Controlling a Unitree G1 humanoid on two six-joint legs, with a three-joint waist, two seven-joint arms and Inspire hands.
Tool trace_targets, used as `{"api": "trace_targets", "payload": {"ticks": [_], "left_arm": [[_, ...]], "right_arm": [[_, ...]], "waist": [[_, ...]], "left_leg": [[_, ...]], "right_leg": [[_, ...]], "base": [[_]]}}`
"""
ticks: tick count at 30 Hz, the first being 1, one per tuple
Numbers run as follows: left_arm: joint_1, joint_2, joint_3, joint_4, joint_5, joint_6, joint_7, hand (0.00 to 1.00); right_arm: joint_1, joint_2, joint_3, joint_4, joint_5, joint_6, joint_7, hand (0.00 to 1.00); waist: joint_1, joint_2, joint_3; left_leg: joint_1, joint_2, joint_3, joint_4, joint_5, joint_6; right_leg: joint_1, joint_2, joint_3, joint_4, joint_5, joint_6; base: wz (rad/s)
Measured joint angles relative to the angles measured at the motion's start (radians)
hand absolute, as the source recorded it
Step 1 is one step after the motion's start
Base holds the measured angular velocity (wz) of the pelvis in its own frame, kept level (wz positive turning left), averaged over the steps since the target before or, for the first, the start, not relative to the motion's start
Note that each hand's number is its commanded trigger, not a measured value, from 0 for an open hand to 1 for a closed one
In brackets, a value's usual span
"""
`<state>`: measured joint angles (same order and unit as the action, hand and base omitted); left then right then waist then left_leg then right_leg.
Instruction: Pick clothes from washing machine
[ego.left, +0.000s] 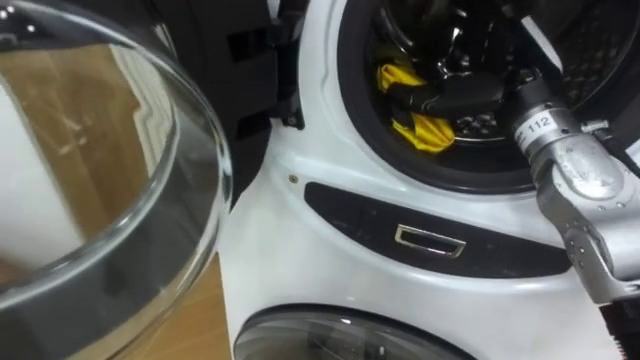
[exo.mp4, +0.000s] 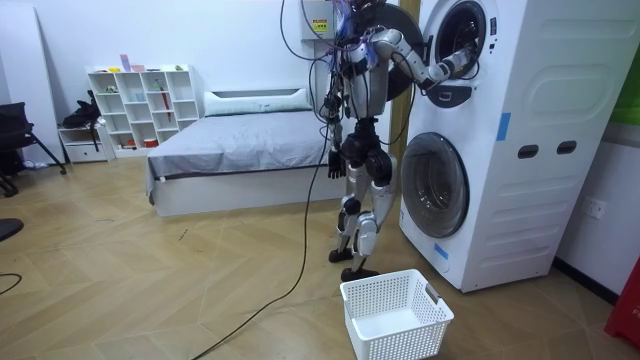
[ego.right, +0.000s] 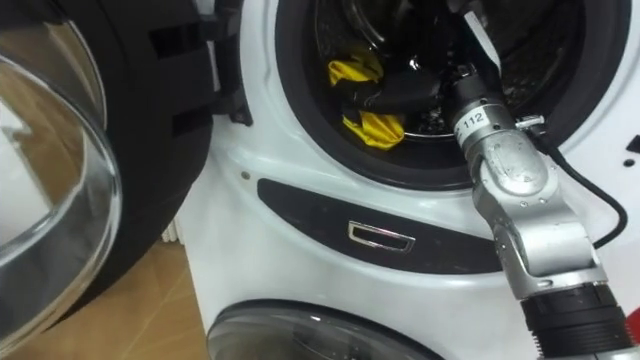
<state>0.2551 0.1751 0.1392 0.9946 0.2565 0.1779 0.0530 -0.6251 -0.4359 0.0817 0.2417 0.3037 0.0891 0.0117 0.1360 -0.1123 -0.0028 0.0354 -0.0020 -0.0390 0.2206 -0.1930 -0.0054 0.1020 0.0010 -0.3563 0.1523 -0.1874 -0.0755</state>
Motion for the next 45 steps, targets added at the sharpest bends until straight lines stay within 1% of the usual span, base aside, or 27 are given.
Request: {"api": "trace_targets", "payload": {"ticks": [2,3,4,5,6,8,9,11,12,14,16,18,20,21,22,23,24,26,28,30,32,36,39,42,45], "left_arm": [[0.005,-0.001,0.016,-0.004,0.0,0.015,0.002,0.0],[0.006,-0.001,0.02,-0.006,0.0,0.018,0.001,0.0],[0.009,-0.004,0.036,-0.008,0.0,0.022,-0.003,0.0],[0.009,-0.005,0.053,-0.008,0.0,0.027,-0.008,0.0],[0.008,-0.005,0.058,-0.008,-0.001,0.028,-0.008,0.0],[0.001,-0.003,0.073,-0.01,-0.006,0.035,-0.003,0.0],[-0.001,-0.002,0.073,-0.01,-0.006,0.036,-0.002,0.0],[-0.01,0.0,0.072,-0.009,-0.01,0.044,0.005,0.0],[-0.01,0.001,0.072,-0.009,-0.011,0.046,0.005,0.0],[-0.015,0.009,0.072,-0.007,-0.028,0.059,0.002,0.0],[-0.023,0.01,0.071,0.0,-0.029,0.066,-0.002,0.0],[-0.026,0.011,0.068,0.001,-0.032,0.066,-0.007,0.0],[-0.037,0.018,0.062,0.015,-0.041,0.067,-0.018,0.0],[-0.043,0.02,0.062,0.021,-0.051,0.068,-0.023,0.0],[-0.052,0.026,0.055,0.034,-0.069,0.073,-0.031,0.0],[-0.057,0.034,0.045,0.044,-0.074,0.075,-0.042,0.0],[-0.06,0.038,0.041,0.049,-0.077,0.077,-0.045,0.0],[-0.063,0.049,0.035,0.056,-0.089,0.081,-0.051,0.0],[-0.063,0.054,0.031,0.059,-0.089,0.082,-0.067,0.0],[-0.064,0.054,0.029,0.061,-0.09,0.082,-0.075,0.0],[-0.07,0.056,0.01,0.061,-0.092,0.082,-0.085,0.0],[-0.076,0.059,-0.005,0.064,-0.104,0.078,-0.083,0.0],[-0.078,0.061,-0.027,0.064,-0.109,0.078,-0.074,0.0],[-0.078,0.064,-0.065,0.057,-0.129,0.073,-0.054,0.0],[-0.073,0.065,-0.068,0.053,-0.138,0.058,-0.04,0.0]], "right_arm": [[0.0,-0.01,0.0,0.025,0.0,0.006,0.029,0.0],[0.0,-0.014,0.0,0.028,0.001,0.014,0.041,0.0],[0.0,-0.016,0.0,0.035,-0.001,0.029,0.071,0.0],[0.0,-0.018,0.0,0.048,-0.002,0.043,0.104,0.0],[0.0,-0.019,0.0,0.054,-0.004,0.048,0.119,0.0],[0.0,-0.032,0.0,0.066,-0.024,0.081,0.183,0.0],[0.0,-0.039,0.0,0.069,-0.033,0.087,0.198,0.0],[0.0,-0.063,0.0,0.079,-0.045,0.098,0.251,0.0],[0.0,-0.067,0.0,0.084,-0.045,0.099,0.263,0.0],[0.0,-0.071,-0.001,0.087,-0.047,0.104,0.304,0.0],[-0.004,-0.078,-0.001,0.095,-0.049,0.107,0.342,0.0],[-0.007,-0.082,-0.003,0.104,-0.049,0.109,0.378,0.0],[-0.014,-0.082,-0.003,0.122,-0.066,0.109,0.423,0.0],[-0.018,-0.082,-0.003,0.129,-0.069,0.11,0.433,0.38],[-0.025,-0.082,-0.003,0.137,-0.072,0.114,0.452,1.0],[-0.025,-0.082,-0.003,0.138,-0.074,0.118,0.47,1.0],[-0.025,-0.082,-0.003,0.139,-0.074,0.119,0.478,1.0],[-0.025,-0.082,-0.012,0.139,-0.075,0.12,0.505,1.0],[-0.025,-0.082,-0.019,0.139,-0.075,0.122,0.517,1.0],[-0.025,-0.081,-0.022,0.14,-0.077,0.122,0.513,1.0],[-0.024,-0.078,-0.036,0.142,-0.083,0.123,0.474,1.0],[-0.023,-0.076,-0.038,0.143,-0.101,0.123,0.42,1.0],[-0.022,-0.076,-0.037,0.15,-0.121,0.121,0.392,1.0],[-0.022,-0.077,-0.033,0.153,-0.126,0.121,0.367,1.0],[-0.021,-0.077,-0.027,0.13,-0.189,0.114,0.35,1.0]], "waist": [[-0.007,-0.01,-0.0066],[-0.01,-0.012,-0.0084],[-0.019,-0.017,-0.0119],[-0.024,-0.019,-0.0134],[-0.024,-0.023,-0.0151],[-0.027,-0.034,-0.0194],[-0.027,-0.037,-0.0196],[-0.027,-0.044,-0.0161],[-0.027,-0.046,-0.0149],[-0.028,-0.054,-0.0089],[-0.028,-0.055,-0.0076],[-0.027,-0.056,-0.0073],[-0.025,-0.056,-0.0056],[-0.022,-0.056,-0.0044],[-0.019,-0.055,0.0002],[-0.018,-0.057,0.0027],[-0.018,-0.058,0.0034],[-0.018,-0.065,0.0078],[-0.018,-0.069,0.0102],[-0.018,-0.071,0.0108],[-0.011,-0.071,0.0106],[-0.007,-0.071,0.0094],[-0.006,-0.065,0.0067],[-0.007,-0.06,0.0039],[-0.008,-0.053,0.0005]], "left_leg": [[0.001,-0.01,-0.006,0.001,0.0,0.003],[0.0,-0.011,-0.009,0.002,0.0,0.005],[0.0,-0.011,-0.02,0.003,0.0,0.007],[0.0,-0.011,-0.02,0.003,0.0,0.007],[0.0,-0.012,-0.02,0.003,0.0,0.007],[-0.004,-0.012,-0.02,0.001,0.0,0.009],[-0.004,-0.013,-0.02,0.001,0.0,0.01],[-0.004,-0.013,-0.02,0.0,-0.002,0.014],[-0.003,-0.014,-0.02,0.0,-0.003,0.014],[0.002,-0.02,-0.02,-0.002,-0.004,0.017],[0.002,-0.02,-0.02,-0.003,-0.005,0.018],[0.006,-0.021,-0.02,-0.005,-0.005,0.018],[0.013,-0.021,-0.019,-0.009,-0.005,0.019],[0.016,-0.021,-0.019,-0.01,-0.005,0.019],[0.024,-0.021,-0.017,-0.014,-0.005,0.019],[0.029,-0.021,-0.016,-0.015,-0.006,0.019],[0.029,-0.021,-0.016,-0.015,-0.006,0.019],[0.028,-0.02,-0.014,-0.015,-0.006,0.019],[0.027,-0.02,-0.013,-0.015,-0.006,0.02],[0.027,-0.02,-0.009,-0.015,-0.007,0.022],[0.027,-0.02,-0.003,-0.014,-0.009,0.024],[0.027,-0.016,0.007,-0.013,-0.011,0.029],[0.028,-0.016,0.011,-0.006,-0.016,0.036],[0.029,-0.016,0.018,-0.01,-0.018,0.04],[0.034,-0.015,0.027,-0.016,-0.02,0.043]], "right_leg": [[0.0,-0.002,-0.002,0.0,-0.001,0.003],[0.001,-0.003,-0.005,0.001,0.0,0.004],[0.003,-0.004,-0.008,0.001,0.001,0.006],[0.004,-0.005,-0.009,0.002,0.002,0.007],[0.004,-0.005,-0.009,0.002,0.002,0.008],[0.004,-0.008,-0.011,0.003,0.002,0.01],[0.004,-0.008,-0.011,0.002,0.002,0.011],[0.008,-0.008,-0.014,0.001,0.002,0.012],[0.01,-0.008,-0.015,0.0,0.002,0.013],[0.015,-0.008,-0.015,-0.002,0.001,0.015],[0.016,-0.008,-0.015,-0.003,0.001,0.015],[0.018,-0.009,-0.014,-0.003,0.0,0.016],[0.023,-0.009,-0.009,-0.003,0.0,0.017],[0.023,-0.008,-0.006,-0.002,0.0,0.017],[0.026,-0.008,-0.003,-0.002,0.0,0.017],[0.025,-0.008,-0.002,-0.002,-0.001,0.017],[0.025,-0.008,-0.002,-0.002,-0.001,0.018],[0.02,-0.009,0.001,-0.002,-0.002,0.018],[0.019,-0.009,0.003,-0.002,-0.002,0.018],[0.018,-0.009,0.006,-0.002,-0.002,0.019],[0.016,-0.01,0.011,-0.001,0.0,0.022],[0.019,-0.011,0.021,0.0,0.005,0.027],[0.02,-0.012,0.022,0.004,0.013,0.032],[0.02,-0.011,0.028,0.003,0.019,0.036],[0.019,-0.009,0.04,0.003,0.02,0.038]], "base": [[0.06],[0.09],[0.08],[0.04],[0.0],[0.0],[0.0],[0.04],[0.04],[0.0],[0.0],[0.0],[-0.06],[-0.09],[-0.08],[-0.06],[0.0],[0.0],[-0.04],[-0.05],[-0.06],[-0.09],[0.0],[-0.06],[-0.1]]}}
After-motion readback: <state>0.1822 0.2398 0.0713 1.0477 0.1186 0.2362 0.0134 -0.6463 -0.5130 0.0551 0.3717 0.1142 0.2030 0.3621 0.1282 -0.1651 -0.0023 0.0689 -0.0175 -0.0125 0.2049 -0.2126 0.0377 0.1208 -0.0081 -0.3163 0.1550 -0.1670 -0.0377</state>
